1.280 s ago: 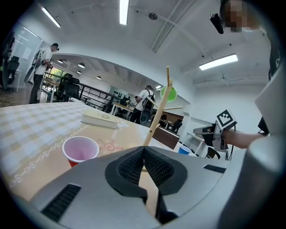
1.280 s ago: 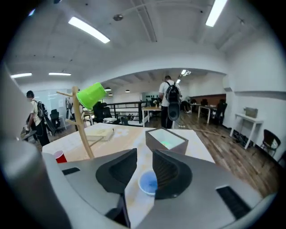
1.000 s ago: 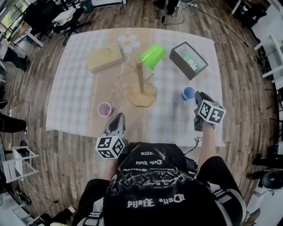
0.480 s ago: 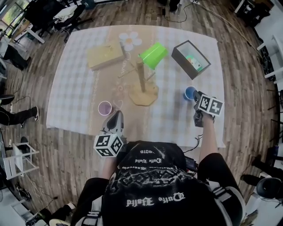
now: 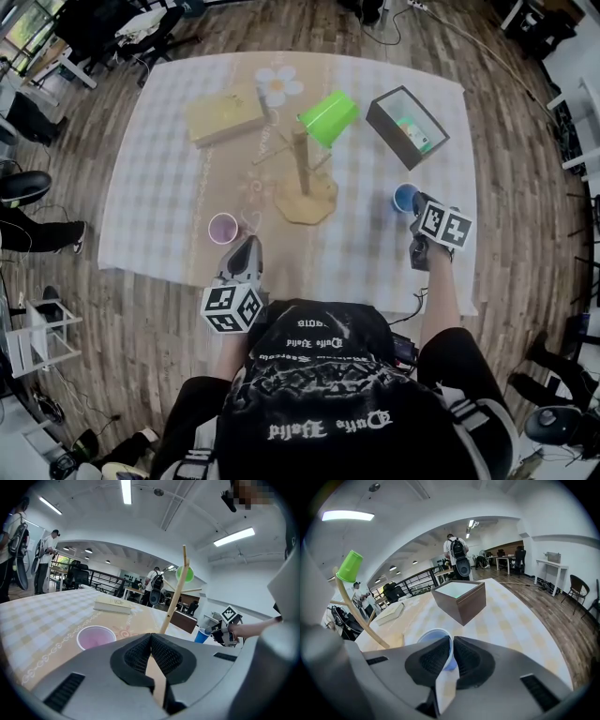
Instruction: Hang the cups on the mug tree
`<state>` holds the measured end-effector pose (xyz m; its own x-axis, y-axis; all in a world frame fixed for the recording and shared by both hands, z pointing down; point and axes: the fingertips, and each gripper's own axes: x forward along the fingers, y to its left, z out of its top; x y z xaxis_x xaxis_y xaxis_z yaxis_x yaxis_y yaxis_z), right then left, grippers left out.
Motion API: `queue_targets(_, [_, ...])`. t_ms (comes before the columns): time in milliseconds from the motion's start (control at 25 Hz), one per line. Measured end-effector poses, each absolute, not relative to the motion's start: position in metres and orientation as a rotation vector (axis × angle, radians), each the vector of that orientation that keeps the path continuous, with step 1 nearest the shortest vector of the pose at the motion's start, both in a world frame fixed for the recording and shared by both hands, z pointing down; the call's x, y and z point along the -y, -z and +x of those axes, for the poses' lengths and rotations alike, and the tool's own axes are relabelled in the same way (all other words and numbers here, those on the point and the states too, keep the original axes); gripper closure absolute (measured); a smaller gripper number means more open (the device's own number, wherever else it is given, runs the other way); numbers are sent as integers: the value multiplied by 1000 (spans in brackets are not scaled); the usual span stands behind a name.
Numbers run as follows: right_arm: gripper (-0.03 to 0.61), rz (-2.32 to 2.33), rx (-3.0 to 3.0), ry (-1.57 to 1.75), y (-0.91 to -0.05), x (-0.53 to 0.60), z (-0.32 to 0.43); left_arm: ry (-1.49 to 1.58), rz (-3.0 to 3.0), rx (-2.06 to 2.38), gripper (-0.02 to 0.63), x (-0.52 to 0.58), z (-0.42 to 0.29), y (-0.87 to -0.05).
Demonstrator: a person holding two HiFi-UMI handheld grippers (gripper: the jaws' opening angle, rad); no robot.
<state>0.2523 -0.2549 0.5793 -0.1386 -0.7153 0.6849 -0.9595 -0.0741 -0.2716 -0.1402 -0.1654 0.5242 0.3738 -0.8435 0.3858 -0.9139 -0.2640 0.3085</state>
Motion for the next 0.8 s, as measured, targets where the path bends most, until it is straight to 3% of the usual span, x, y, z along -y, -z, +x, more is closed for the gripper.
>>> queue_targets(800, [541, 1711, 2040, -565, -520, 303, 173, -188, 2123, 1528, 594, 160, -145, -525])
